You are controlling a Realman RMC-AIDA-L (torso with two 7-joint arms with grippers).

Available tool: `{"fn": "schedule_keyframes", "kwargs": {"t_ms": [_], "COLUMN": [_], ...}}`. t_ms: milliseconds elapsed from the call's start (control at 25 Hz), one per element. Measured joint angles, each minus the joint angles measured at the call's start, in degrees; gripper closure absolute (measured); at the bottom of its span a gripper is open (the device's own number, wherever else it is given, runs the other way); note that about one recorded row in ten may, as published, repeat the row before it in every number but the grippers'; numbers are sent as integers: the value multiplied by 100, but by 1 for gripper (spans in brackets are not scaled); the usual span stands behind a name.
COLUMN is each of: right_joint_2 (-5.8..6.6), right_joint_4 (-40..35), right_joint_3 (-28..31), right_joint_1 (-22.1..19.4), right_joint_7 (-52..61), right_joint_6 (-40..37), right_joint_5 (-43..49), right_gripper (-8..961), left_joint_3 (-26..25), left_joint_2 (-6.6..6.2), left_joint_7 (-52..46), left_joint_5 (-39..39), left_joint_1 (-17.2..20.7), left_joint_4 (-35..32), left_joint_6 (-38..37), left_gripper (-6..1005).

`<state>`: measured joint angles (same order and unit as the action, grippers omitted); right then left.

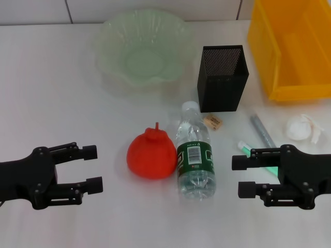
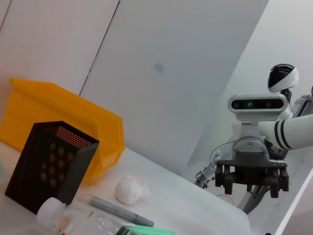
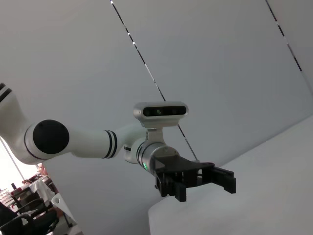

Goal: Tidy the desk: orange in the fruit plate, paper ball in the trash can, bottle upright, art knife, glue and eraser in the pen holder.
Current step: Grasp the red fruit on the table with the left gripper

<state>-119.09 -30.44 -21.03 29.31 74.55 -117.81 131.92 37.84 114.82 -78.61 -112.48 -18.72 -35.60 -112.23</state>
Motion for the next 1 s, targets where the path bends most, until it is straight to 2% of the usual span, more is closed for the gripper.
{"fn": "schedule_keyframes", "kwargs": {"t_ms": [680, 760, 800, 840, 960, 1000], "right_joint_2": [-3, -4, -1, -1, 23, 47], "right_joint_4": [33, 32, 20, 20, -14, -27], "right_joint_3": [13, 15, 37, 37, 97, 135], "right_joint_1": [54, 39, -22, -22, -200, -352], "right_joint_7": [-80, -88, -133, -133, -269, -321], "right_joint_6": [240, 266, 303, 303, 387, 422], "right_joint_5": [-64, -75, -99, -99, -218, -361], "right_gripper": [343, 321, 300, 278, 215, 215], "left_joint_3": [14, 15, 29, 29, 65, 65], "left_joint_2": [6, 7, 45, 45, 137, 137], "left_joint_7": [-269, -462, -856, -856, -1436, -1436], "left_joint_5": [-3, -5, -7, -7, -45, -45], "left_joint_1": [-135, -162, -193, -193, -260, -260], "left_joint_4": [-33, -132, -531, -531, -1224, -1224], "left_joint_6": [-32, -13, -10, -10, 2, 2], "left_gripper": [175, 177, 178, 179, 182, 183]}}
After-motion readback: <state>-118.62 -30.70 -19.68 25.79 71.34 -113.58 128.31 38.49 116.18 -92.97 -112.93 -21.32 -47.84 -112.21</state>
